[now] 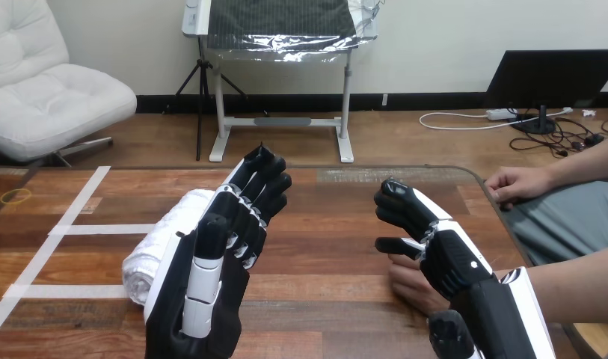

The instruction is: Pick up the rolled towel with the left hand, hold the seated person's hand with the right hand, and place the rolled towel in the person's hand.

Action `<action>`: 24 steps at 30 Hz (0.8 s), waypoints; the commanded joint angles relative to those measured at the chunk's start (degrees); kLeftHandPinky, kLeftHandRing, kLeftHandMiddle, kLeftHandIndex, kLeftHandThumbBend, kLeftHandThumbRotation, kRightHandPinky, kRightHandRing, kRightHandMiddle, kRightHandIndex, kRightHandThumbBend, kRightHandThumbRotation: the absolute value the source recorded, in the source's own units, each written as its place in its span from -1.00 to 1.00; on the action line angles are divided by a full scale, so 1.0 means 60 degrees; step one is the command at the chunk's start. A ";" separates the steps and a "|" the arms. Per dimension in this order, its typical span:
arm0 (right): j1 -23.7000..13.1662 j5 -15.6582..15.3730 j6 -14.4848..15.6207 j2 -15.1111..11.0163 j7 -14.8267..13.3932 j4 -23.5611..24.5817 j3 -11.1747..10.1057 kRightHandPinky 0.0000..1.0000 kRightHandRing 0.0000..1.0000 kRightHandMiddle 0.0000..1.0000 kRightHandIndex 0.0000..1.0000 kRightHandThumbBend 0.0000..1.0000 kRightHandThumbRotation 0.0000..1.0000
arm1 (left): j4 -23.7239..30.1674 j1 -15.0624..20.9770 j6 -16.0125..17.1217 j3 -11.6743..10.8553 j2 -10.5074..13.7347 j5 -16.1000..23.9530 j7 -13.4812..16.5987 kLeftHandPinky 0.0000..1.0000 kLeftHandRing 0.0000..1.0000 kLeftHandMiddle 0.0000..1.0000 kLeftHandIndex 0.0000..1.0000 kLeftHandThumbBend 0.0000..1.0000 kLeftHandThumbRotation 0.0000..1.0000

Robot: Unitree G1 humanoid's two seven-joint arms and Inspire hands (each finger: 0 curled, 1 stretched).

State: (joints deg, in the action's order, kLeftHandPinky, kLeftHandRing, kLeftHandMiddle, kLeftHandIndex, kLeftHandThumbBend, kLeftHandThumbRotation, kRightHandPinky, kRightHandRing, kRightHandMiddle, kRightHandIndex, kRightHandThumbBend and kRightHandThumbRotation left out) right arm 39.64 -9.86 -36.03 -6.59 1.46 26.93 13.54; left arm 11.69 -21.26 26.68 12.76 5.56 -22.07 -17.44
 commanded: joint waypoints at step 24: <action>-0.0618 0.0121 0.0008 0.0063 0.0035 0.0226 -0.0051 0.50 0.71 0.72 0.73 0.74 1.00 | 0.0826 0.0878 -0.0643 -0.0490 -0.0364 0.2752 0.1813 0.85 0.87 0.87 0.83 0.36 0.45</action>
State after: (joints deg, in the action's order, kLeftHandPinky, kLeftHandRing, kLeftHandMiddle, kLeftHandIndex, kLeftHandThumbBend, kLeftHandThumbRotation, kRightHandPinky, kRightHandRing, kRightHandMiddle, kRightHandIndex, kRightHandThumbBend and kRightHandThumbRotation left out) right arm 39.30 -9.83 -36.01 -6.61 1.48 26.93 13.44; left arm 12.65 -20.88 24.83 11.67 5.54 -11.06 -10.06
